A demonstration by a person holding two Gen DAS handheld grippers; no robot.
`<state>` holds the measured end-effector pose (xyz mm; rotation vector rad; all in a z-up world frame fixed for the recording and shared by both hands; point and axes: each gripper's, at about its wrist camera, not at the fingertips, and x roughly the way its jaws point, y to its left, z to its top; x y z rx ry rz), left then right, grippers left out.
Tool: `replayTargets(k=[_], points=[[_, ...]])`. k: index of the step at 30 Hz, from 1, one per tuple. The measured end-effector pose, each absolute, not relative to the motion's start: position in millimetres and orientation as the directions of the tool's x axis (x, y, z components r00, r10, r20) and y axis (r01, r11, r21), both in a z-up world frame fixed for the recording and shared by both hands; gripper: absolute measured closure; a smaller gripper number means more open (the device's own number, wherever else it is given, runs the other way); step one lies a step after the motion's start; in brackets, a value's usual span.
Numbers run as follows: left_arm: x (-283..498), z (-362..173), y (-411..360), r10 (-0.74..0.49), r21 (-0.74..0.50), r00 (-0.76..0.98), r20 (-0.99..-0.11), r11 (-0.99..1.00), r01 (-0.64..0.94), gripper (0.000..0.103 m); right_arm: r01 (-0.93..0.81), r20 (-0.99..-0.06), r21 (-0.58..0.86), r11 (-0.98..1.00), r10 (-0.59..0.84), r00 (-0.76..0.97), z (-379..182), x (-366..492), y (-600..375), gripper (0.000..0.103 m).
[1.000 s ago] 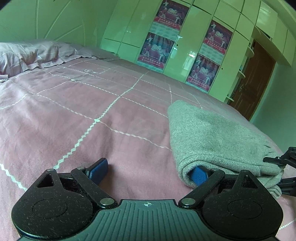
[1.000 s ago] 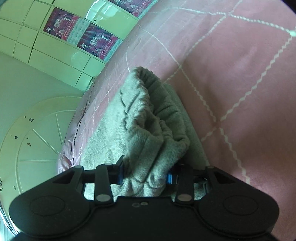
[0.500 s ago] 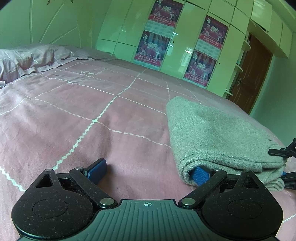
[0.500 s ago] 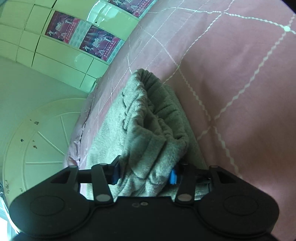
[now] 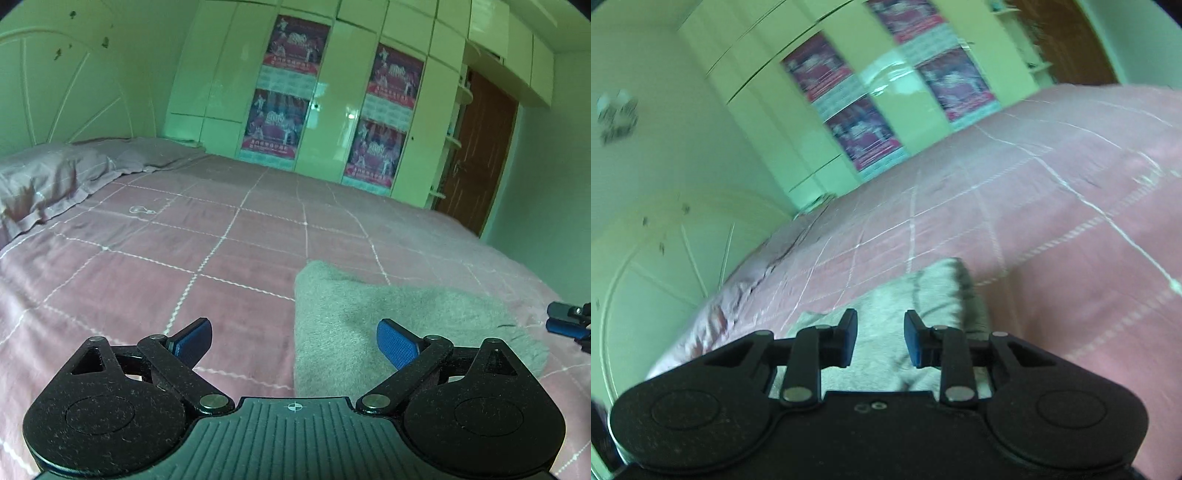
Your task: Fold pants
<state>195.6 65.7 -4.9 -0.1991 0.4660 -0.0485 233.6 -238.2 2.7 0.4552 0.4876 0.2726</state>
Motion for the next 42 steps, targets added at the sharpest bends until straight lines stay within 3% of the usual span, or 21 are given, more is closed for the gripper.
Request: replayTargets(k=[3, 6, 8, 10, 11, 14, 16, 19, 23, 25, 28, 32, 35, 38, 42], points=[[228, -19, 49, -0.085, -0.162, 0.845, -0.528, 0.987, -0.002, 0.008, -0.152, -0.457, 0.391, 0.908, 0.335, 0.824, -6, 247, -217, 0.083], [242, -45, 43, -0.102, -0.139, 0.776, -0.623, 0.99, 0.018, 0.007, -0.092, -0.575, 0.291, 0.952, 0.251, 0.779, -28, 253, -212, 0.091], [233, -42, 53, -0.108, -0.187, 0.794, -0.598, 0.982, -0.007, 0.006, -0.102, -0.541, 0.331, 0.938, 0.277, 0.794, -22, 246, -218, 0.092], [215, -35, 57, -0.082, -0.199, 0.829, -0.553, 0.979, -0.036, 0.006, -0.129, -0.471, 0.335, 0.934, 0.284, 0.835, -9, 233, -219, 0.082], [210, -34, 57, -0.098, -0.215, 0.835, -0.541, 0.976, -0.025, 0.006, -0.143, -0.456, 0.331, 0.933, 0.291, 0.841, -7, 230, -219, 0.082], [219, -47, 51, -0.164, -0.223, 0.774, -0.611, 0.974, 0.03, 0.006, -0.12, -0.567, 0.291, 0.949, 0.272, 0.778, -26, 249, -214, 0.086], [215, -47, 54, -0.173, -0.257, 0.777, -0.606, 0.966, 0.014, 0.006, -0.111, -0.543, 0.334, 0.936, 0.287, 0.789, -22, 244, -219, 0.086], [202, -39, 61, -0.179, -0.277, 0.781, -0.598, 0.961, 0.008, 0.006, -0.126, -0.437, 0.397, 0.909, 0.308, 0.845, -3, 220, -232, 0.072], [188, -37, 68, -0.189, -0.284, 0.773, -0.606, 0.959, 0.012, 0.006, -0.086, -0.42, 0.48, 0.873, 0.315, 0.851, -6, 202, -259, 0.06], [181, -36, 71, -0.188, -0.285, 0.774, -0.605, 0.959, 0.01, 0.005, -0.042, -0.448, 0.481, 0.876, 0.287, 0.847, -13, 197, -270, 0.041], [178, -36, 75, -0.178, -0.277, 0.776, -0.605, 0.961, 0.004, 0.001, 0.013, -0.486, 0.513, 0.858, 0.278, 0.829, -28, 193, -285, 0.039], [177, -41, 78, -0.181, -0.289, 0.769, -0.613, 0.957, -0.004, 0.0, 0.087, -0.528, 0.609, 0.788, 0.321, 0.786, -55, 194, -302, 0.026], [176, -45, 80, -0.189, -0.303, 0.768, -0.612, 0.953, -0.007, 0.0, 0.118, -0.528, 0.666, 0.737, 0.353, 0.773, -70, 197, -311, 0.025], [178, -50, 87, -0.228, -0.355, 0.759, -0.61, 0.935, -0.005, 0.0, 0.089, -0.494, 0.715, 0.694, 0.41, 0.767, -76, 203, -313, 0.005], [190, -50, 104, -0.352, -0.469, 0.745, -0.566, 0.881, 0.06, 0.0, 0.076, -0.506, 0.738, 0.67, 0.476, 0.719, -63, 219, -311, 0.009]])
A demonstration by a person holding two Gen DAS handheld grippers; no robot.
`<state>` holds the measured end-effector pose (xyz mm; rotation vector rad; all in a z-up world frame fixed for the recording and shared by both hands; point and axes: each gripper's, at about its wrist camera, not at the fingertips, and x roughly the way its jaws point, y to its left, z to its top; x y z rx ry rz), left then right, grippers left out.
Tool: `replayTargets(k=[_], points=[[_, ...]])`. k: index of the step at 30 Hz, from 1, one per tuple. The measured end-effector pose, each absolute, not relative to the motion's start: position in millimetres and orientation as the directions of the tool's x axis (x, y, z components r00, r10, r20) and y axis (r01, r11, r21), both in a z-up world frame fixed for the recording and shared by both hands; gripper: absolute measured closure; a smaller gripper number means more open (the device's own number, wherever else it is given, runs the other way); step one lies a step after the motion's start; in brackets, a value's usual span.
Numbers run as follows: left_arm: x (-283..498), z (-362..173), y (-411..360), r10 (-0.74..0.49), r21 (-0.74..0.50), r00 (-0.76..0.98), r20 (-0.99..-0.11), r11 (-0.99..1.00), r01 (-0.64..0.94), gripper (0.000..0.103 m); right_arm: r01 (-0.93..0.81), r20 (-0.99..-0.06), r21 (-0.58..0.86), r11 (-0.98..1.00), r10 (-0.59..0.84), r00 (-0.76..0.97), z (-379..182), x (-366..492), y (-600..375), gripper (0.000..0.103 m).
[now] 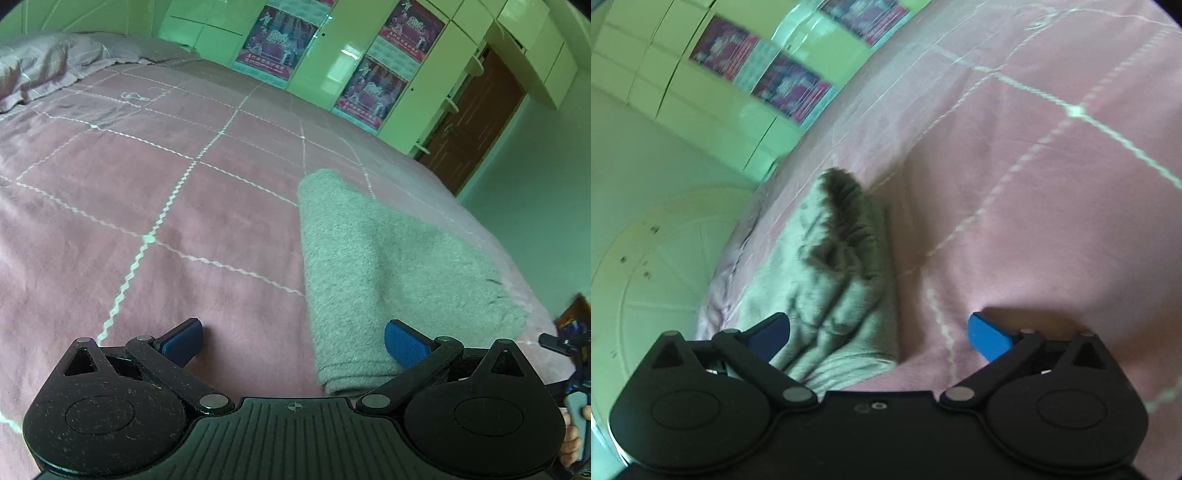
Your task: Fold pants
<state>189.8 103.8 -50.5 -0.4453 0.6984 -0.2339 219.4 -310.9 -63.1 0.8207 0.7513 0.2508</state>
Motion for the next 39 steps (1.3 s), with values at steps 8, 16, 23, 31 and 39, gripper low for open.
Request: replayTargets(k=[8, 16, 23, 31, 39], points=[[278, -61, 121, -0.624, -0.718, 0.571, -0.533, 0.691, 0.084, 0.0, 0.102, -0.447, 0.847, 0.521, 0.596, 0.668, -75, 279, -330, 0.014], [330, -76, 82, -0.709, -0.733, 0.426, -0.562, 0.665, 0.14, 0.0, 0.065, -0.449, 0.859, 0.507, 0.688, 0.57, -86, 310, -318, 0.043], [359, -82, 65, -0.753, -0.75, 0.367, -0.547, 0.635, 0.184, 0.003, 0.054, -0.432, 0.874, 0.482, 0.724, 0.537, -94, 322, -326, 0.05], [378, -90, 61, -0.782, -0.778, 0.348, -0.518, 0.599, 0.187, 0.014, 0.044, -0.435, 0.883, 0.467, 0.782, 0.447, -90, 327, -341, 0.046], [388, -94, 41, -0.782, -0.77, 0.348, -0.517, 0.603, 0.21, 0.037, -0.024, -0.414, 0.882, 0.471, 0.798, 0.438, -91, 345, -303, 0.061]])
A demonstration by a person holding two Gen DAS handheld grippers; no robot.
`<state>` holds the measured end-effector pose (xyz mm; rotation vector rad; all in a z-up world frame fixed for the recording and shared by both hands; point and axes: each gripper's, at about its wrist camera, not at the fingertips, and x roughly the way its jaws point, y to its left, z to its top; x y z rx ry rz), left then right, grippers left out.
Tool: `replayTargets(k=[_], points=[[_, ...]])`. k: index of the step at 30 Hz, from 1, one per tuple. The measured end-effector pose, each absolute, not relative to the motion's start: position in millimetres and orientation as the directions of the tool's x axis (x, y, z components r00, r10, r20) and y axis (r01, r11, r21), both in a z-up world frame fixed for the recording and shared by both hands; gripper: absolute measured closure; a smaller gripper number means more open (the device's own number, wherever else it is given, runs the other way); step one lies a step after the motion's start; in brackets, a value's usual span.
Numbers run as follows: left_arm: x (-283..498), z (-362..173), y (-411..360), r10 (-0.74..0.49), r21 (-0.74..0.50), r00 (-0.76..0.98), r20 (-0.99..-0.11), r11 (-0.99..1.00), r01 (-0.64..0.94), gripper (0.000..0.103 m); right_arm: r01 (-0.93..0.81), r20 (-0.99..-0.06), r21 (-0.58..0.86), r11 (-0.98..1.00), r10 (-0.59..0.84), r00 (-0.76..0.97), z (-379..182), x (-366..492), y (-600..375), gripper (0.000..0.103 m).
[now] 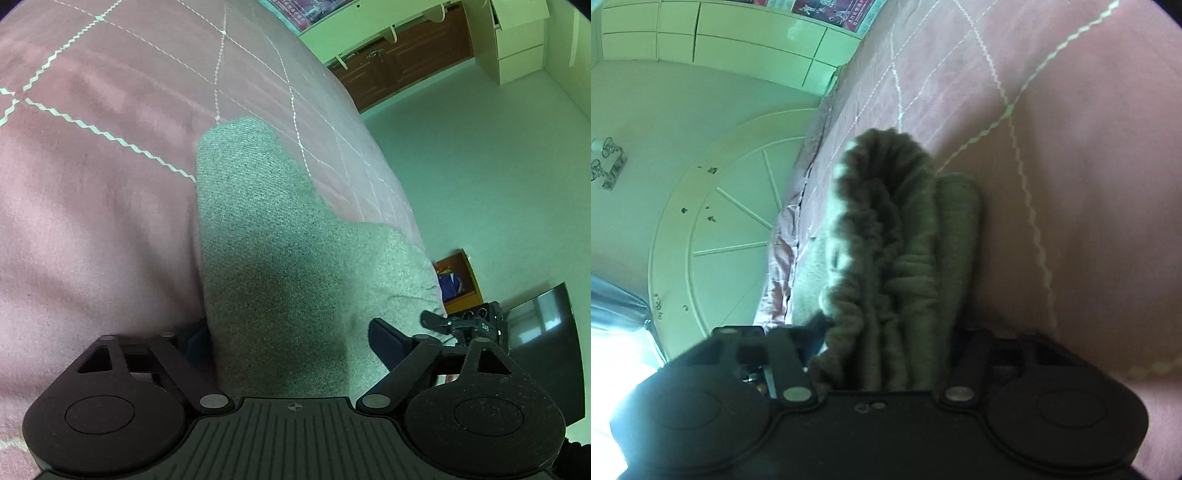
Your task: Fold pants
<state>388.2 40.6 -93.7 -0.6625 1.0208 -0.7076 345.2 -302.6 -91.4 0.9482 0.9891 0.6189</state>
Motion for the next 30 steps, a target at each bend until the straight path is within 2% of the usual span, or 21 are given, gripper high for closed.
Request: replayTargets(k=[1, 5, 10, 15, 20, 21, 22, 23, 24, 27, 30], points=[[389, -98, 40, -0.783, -0.776, 0.336, -0.524, 0.601, 0.191, 0.055, -0.019, -0.404, 0.888, 0.459, 0.798, 0.446, -94, 343, -306, 0.063], [386, -110, 31, -0.811, -0.819, 0.367, -0.455, 0.543, 0.184, 0.059, -0.057, -0.401, 0.877, 0.477, 0.792, 0.46, -86, 336, -305, 0.066], [391, -101, 34, -0.851, -0.876, 0.417, -0.318, 0.433, 0.214, 0.074, -0.19, -0.345, 0.866, 0.463, 0.827, 0.444, -45, 348, -298, 0.067], [439, -72, 38, -0.825, -0.854, 0.481, -0.297, 0.455, 0.252, 0.074, -0.249, -0.336, 0.846, 0.471, 0.835, 0.436, -15, 415, -286, 0.067], [507, -57, 52, -0.765, -0.819, 0.553, -0.329, 0.523, 0.236, 0.075, -0.229, -0.35, 0.84, 0.492, 0.813, 0.465, -20, 507, -267, 0.066], [517, -59, 64, -0.746, -0.817, 0.572, -0.342, 0.537, 0.212, 0.074, -0.202, -0.367, 0.838, 0.507, 0.797, 0.48, -28, 520, -264, 0.057], [525, -67, 68, -0.719, -0.812, 0.592, -0.365, 0.557, 0.175, 0.061, -0.163, -0.422, 0.812, 0.56, 0.757, 0.498, -40, 532, -260, 0.029], [525, -81, 88, -0.663, -0.783, 0.608, -0.437, 0.613, 0.105, 0.043, -0.093, -0.526, 0.754, 0.651, 0.682, 0.507, -54, 541, -256, 0.008], [528, -94, 90, -0.606, -0.749, 0.62, -0.498, 0.661, 0.045, 0.026, -0.049, -0.583, 0.72, 0.692, 0.641, 0.499, -68, 545, -251, 0.005], [514, -106, 89, -0.636, -0.734, 0.665, -0.391, 0.651, 0.191, 0.024, -0.125, -0.54, 0.706, 0.697, 0.643, 0.543, -70, 538, -247, 0.005], [502, -103, 85, -0.614, -0.692, 0.695, -0.373, 0.683, 0.233, 0.024, -0.14, -0.526, 0.712, 0.688, 0.654, 0.544, -68, 529, -253, 0.006]])
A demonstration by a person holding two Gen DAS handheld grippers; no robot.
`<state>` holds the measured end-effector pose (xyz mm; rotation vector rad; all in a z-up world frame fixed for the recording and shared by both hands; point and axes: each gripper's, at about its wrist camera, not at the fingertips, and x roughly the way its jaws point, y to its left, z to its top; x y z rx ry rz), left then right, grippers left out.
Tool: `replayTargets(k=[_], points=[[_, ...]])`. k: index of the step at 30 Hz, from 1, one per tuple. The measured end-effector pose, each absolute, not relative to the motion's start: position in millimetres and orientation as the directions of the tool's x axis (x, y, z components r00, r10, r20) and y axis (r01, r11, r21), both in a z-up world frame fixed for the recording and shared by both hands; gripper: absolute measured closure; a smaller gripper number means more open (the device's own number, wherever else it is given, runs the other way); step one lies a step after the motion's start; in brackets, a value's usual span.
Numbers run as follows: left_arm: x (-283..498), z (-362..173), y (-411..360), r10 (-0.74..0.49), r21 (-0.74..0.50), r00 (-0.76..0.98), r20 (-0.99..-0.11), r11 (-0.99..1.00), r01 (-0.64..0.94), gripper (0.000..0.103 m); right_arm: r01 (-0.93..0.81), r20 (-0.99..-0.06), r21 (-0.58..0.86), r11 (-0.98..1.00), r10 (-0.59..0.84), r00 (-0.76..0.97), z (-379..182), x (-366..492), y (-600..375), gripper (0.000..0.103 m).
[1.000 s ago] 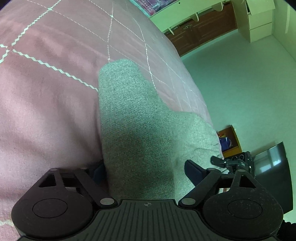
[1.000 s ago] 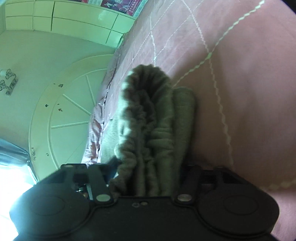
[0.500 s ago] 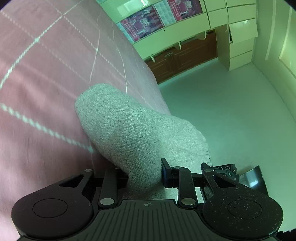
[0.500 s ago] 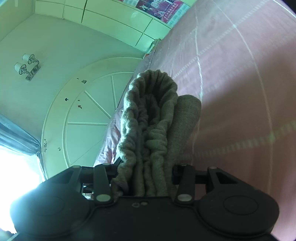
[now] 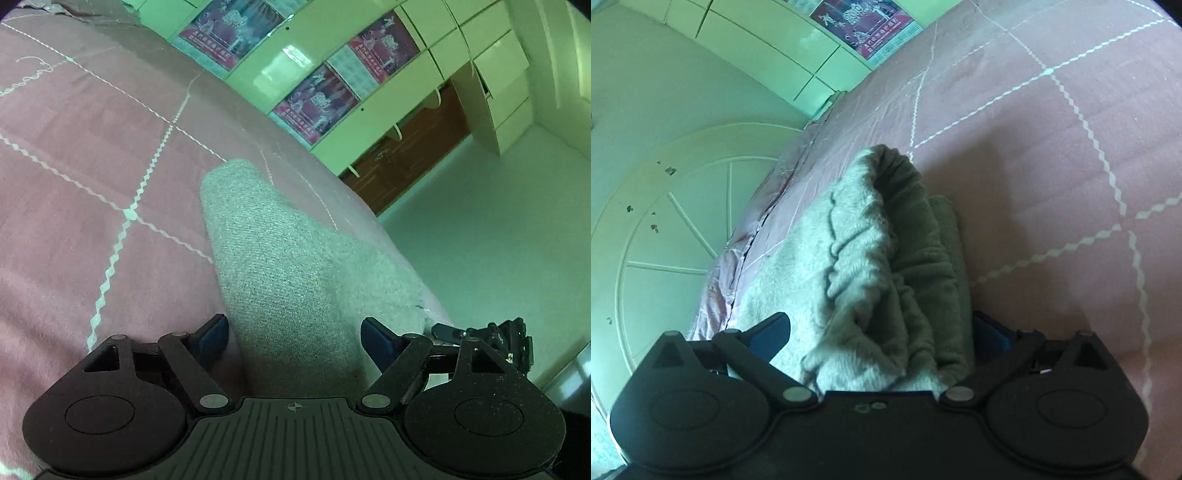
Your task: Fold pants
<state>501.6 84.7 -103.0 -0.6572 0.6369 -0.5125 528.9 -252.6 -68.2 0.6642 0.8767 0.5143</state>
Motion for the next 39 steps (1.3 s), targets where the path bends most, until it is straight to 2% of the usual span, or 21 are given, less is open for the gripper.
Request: replayTargets(k=[3, 5, 9, 12, 18, 21, 28, 32, 34, 39], points=[[467, -92, 92, -0.553, -0.636, 0.742, -0.379, 0.738, 0.225, 0.0, -0.113, -0.497, 0.728, 0.677, 0.634, 0.593, -58, 500, -271, 0.006], [430, -82, 96, -0.464, -0.536, 0.774, -0.431, 0.821, 0.194, 0.0, -0.124, -0.533, 0.669, 0.733, 0.589, 0.607, -51, 471, -287, 0.006], [360, -63, 104, -0.324, -0.398, 0.809, -0.49, 0.909, 0.123, 0.0, -0.117, -0.533, 0.643, 0.757, 0.552, 0.641, -46, 401, -302, 0.005], [305, -46, 102, -0.231, -0.319, 0.867, -0.443, 0.943, 0.088, 0.0, -0.106, -0.482, 0.656, 0.747, 0.523, 0.703, -38, 344, -307, 0.006], [217, -11, 73, -0.122, -0.263, 0.903, -0.412, 0.965, 0.01, 0.0, -0.17, -0.488, 0.457, 0.873, 0.406, 0.773, -4, 250, -284, 0.006], [189, -3, 52, -0.126, -0.205, 0.905, -0.407, 0.978, 0.044, 0.0, -0.18, -0.49, 0.327, 0.928, 0.329, 0.807, 9, 213, -269, 0.006], [102, 15, 26, -0.154, -0.14, 0.921, -0.358, 0.984, 0.11, 0.0, -0.192, -0.444, 0.235, 0.953, 0.281, 0.851, 7, 153, -254, 0.006], [64, 13, 19, -0.165, -0.151, 0.923, -0.346, 0.981, 0.119, 0.0, -0.232, -0.416, 0.183, 0.955, 0.289, 0.862, 1, 114, -239, 0.006], [46, 10, 14, -0.138, -0.134, 0.932, -0.335, 0.986, 0.098, 0.0, -0.232, -0.435, 0.162, 0.959, 0.28, 0.856, 0, 109, -232, 0.006], [27, 7, 9, -0.167, -0.138, 0.927, -0.336, 0.982, 0.127, 0.0, -0.245, -0.436, 0.11, 0.963, 0.268, 0.859, -3, 103, -214, 0.006]])
